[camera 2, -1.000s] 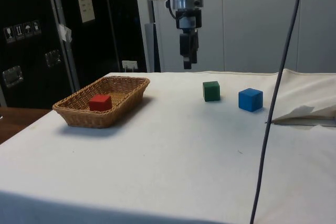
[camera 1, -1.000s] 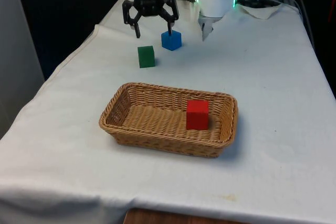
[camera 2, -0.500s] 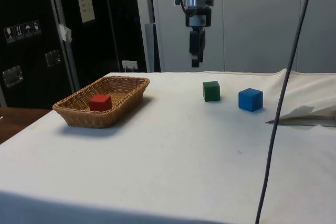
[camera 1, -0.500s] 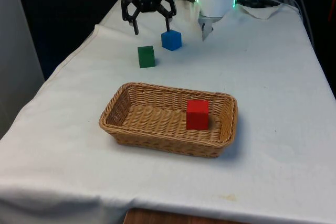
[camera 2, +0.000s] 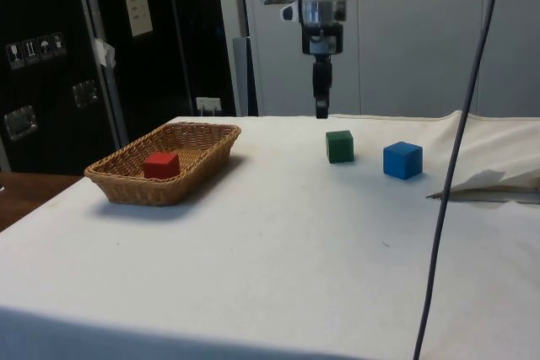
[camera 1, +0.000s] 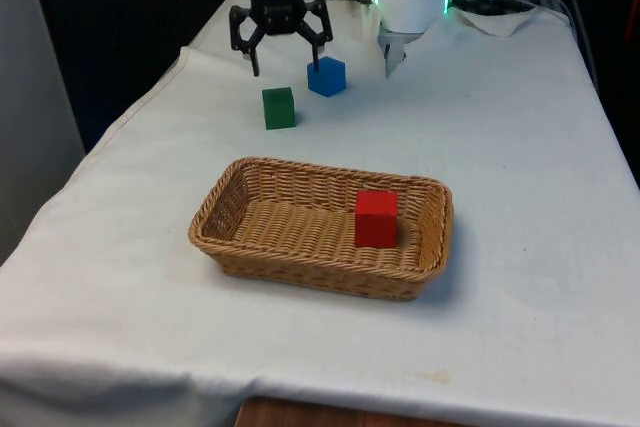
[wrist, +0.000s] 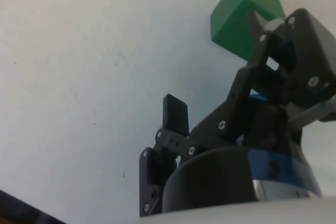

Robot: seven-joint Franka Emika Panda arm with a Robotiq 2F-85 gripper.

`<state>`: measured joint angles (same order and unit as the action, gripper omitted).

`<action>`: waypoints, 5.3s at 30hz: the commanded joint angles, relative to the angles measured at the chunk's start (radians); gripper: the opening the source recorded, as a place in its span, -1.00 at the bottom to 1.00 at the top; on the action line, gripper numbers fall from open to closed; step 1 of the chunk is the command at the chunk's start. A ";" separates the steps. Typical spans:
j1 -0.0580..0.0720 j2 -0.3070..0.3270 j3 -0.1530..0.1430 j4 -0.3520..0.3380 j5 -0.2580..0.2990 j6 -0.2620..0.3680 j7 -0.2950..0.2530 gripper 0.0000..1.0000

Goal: Pick up exactly two blocks and place them into the basket.

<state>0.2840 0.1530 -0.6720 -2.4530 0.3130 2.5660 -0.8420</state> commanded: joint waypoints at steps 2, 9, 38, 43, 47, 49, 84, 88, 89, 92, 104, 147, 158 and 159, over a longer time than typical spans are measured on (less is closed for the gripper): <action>-0.001 -0.003 0.000 -0.011 0.004 0.022 -0.019 1.00; 0.000 -0.001 -0.010 -0.039 0.000 0.041 -0.038 1.00; -0.009 0.121 0.065 -0.077 0.044 0.213 -0.095 1.00; -0.010 0.151 0.073 -0.073 0.044 0.231 -0.094 1.00; 0.001 0.169 0.060 -0.069 0.026 0.223 -0.079 1.00; -0.007 0.165 0.071 -0.070 0.038 0.233 -0.090 1.00; 0.014 0.101 0.029 0.021 -0.040 0.112 0.007 -0.99; 0.015 0.073 0.031 0.042 -0.068 0.082 0.048 -0.99; 0.004 0.071 0.045 0.037 -0.044 0.089 0.024 -0.99; 0.018 0.048 0.035 0.051 -0.091 0.068 0.085 -0.99; 0.021 0.012 0.044 0.065 -0.158 -0.002 0.191 -0.99; 0.027 -0.028 0.091 0.211 -0.210 -0.263 0.463 -0.99; 0.026 -0.007 0.124 0.264 -0.202 -0.278 0.530 -0.99; 0.025 0.000 0.130 0.272 -0.198 -0.278 0.540 -0.99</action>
<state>0.3070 0.1470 -0.5420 -2.1890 0.1110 2.2960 -0.3080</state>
